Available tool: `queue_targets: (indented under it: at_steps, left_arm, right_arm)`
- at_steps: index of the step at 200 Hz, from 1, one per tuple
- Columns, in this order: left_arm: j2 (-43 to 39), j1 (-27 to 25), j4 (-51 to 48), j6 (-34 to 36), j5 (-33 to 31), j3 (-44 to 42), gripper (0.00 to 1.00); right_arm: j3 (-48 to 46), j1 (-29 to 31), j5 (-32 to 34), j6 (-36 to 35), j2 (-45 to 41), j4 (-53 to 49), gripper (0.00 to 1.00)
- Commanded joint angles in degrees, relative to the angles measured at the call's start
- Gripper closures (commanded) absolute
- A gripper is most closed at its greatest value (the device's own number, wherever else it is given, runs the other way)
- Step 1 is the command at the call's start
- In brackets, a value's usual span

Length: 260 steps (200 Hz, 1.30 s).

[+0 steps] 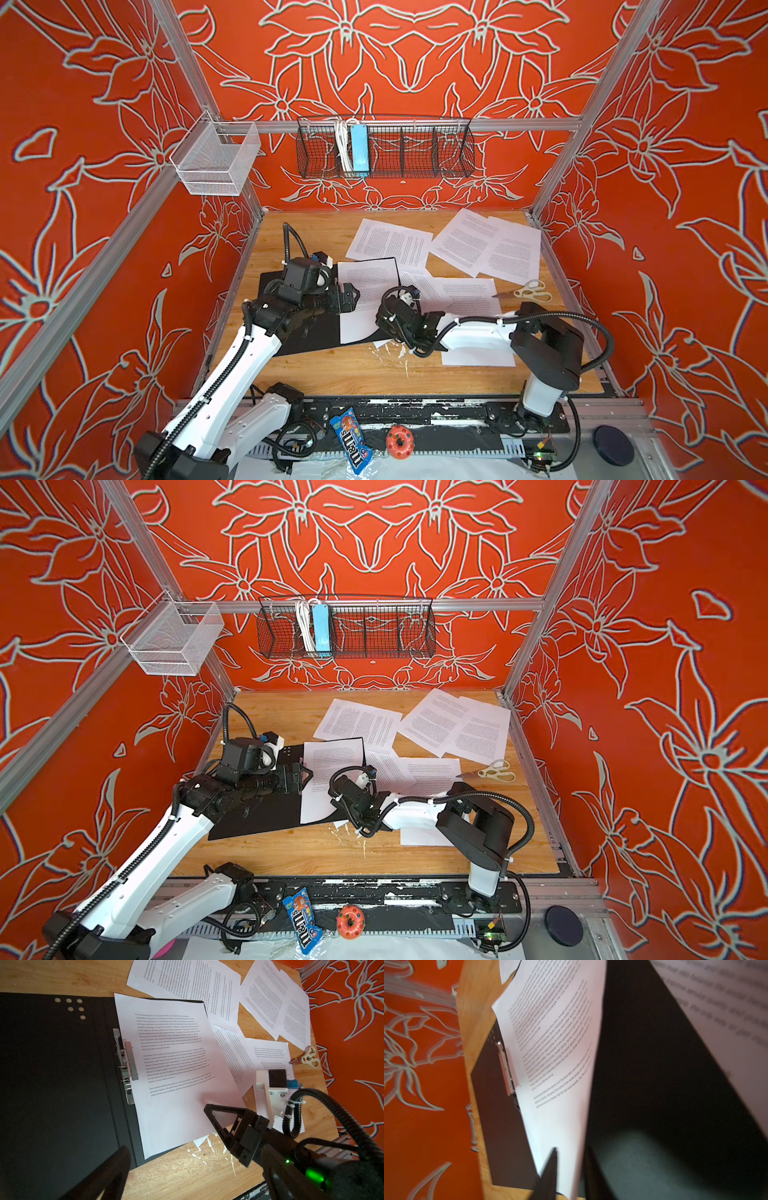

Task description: Put the files into the folder

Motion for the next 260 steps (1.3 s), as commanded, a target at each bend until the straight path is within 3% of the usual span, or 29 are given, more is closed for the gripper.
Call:
queue_targets:
  at_steps: [1,26,60,92,133,159,171,203,228,260]
  left_arm:
    - [-0.03,0.45,0.39,0.04,0.12,-0.52,0.02]
    - [-0.13,0.56,0.39,0.06,0.19,-0.49,0.02]
    - [-0.22,0.71,0.12,0.09,0.38,-0.15,0.02]
    - [-1.70,2.26,1.81,-0.10,4.62,-0.11,0.02]
    - [-1.58,2.56,4.23,-0.57,8.51,-0.84,0.02]
    - [3.24,1.84,7.74,-2.13,17.11,-1.40,0.02]
    - [6.28,-1.22,10.04,-3.69,17.44,-1.31,0.02]
    - [18.22,-15.98,17.55,-7.82,13.92,2.19,0.02]
    - [31.62,-25.74,19.51,-7.91,12.06,10.63,0.02]
    - [48.26,-32.43,19.97,-9.35,17.07,23.06,0.02]
  right_arm:
    - [-0.92,0.31,0.62,0.29,0.02,-3.01,0.49]
    - [-0.58,-0.01,0.55,-2.15,-0.45,-4.56,0.25]
    - [6.55,-1.93,-1.94,-13.44,0.39,-16.50,0.12]
    - [8.88,-7.80,-8.38,-25.32,0.81,-24.67,0.06]
    - [6.51,-11.06,-12.79,-40.61,-5.92,-31.13,0.03]
    - [-1.30,-17.75,-17.73,-46.04,-14.65,-29.26,0.02]
    - [-5.49,-22.92,-18.72,-48.32,-19.37,-28.16,0.02]
    - [-11.58,-37.06,-18.72,-51.15,-28.00,-28.89,0.02]
    - [-15.36,-49.07,-24.55,-49.51,-30.39,-26.86,0.02]
    - [-20.07,-60.22,-28.06,-46.40,-33.34,-24.84,0.02]
